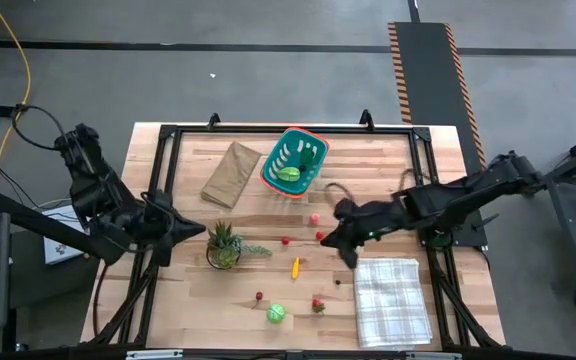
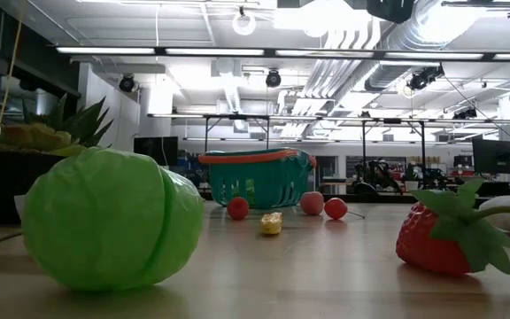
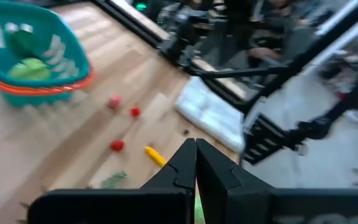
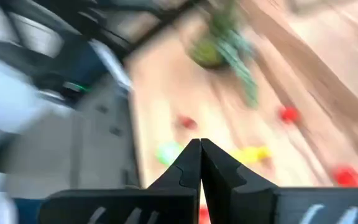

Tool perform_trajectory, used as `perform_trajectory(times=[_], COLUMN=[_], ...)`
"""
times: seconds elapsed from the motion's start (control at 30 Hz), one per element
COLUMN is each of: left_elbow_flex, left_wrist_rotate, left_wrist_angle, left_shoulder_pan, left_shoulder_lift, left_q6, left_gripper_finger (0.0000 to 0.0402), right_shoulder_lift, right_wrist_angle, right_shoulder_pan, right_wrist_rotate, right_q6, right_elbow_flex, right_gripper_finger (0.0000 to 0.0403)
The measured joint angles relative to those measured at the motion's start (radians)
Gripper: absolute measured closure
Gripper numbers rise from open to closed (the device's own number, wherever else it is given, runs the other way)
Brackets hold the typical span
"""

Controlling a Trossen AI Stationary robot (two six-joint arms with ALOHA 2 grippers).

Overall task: Pick and placing Produce into tupperware
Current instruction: Put the black cherry in the green basket

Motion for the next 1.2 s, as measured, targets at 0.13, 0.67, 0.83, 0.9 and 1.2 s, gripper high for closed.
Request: perform_trajectory(times=[0.13,0.67,0.83,0.9,1.2], left_elbow_flex=[-0.143,-0.332,-0.332,-0.332,-0.332], left_wrist_rotate=[0.0,0.115,0.106,0.104,0.095], left_wrist_angle=[0.169,0.484,0.484,0.484,0.485], left_shoulder_pan=[-0.043,-0.059,-0.058,-0.059,-0.059], left_shoulder_lift=[-0.111,-0.308,-0.317,-0.317,-0.317], left_q6=[0.063,0.396,0.445,0.445,0.433], left_gripper_finger=[0.0402,0.0402,0.0402,0.0402,0.0401], right_shoulder_lift=[0.122,0.362,0.398,0.403,0.405], right_wrist_angle=[-0.31,-0.727,-0.645,-0.596,-0.566], right_shoulder_pan=[0.0,0.1,0.126,0.156,0.362], right_wrist_rotate=[0.053,-0.184,-0.219,-0.17,0.242], right_q6=[0.119,0.856,0.955,0.985,1.212], right_elbow_flex=[0.194,0.345,0.345,0.345,0.345], right_gripper_finger=[0.0403,0.0403,0.0403,0.0403,0.0403])
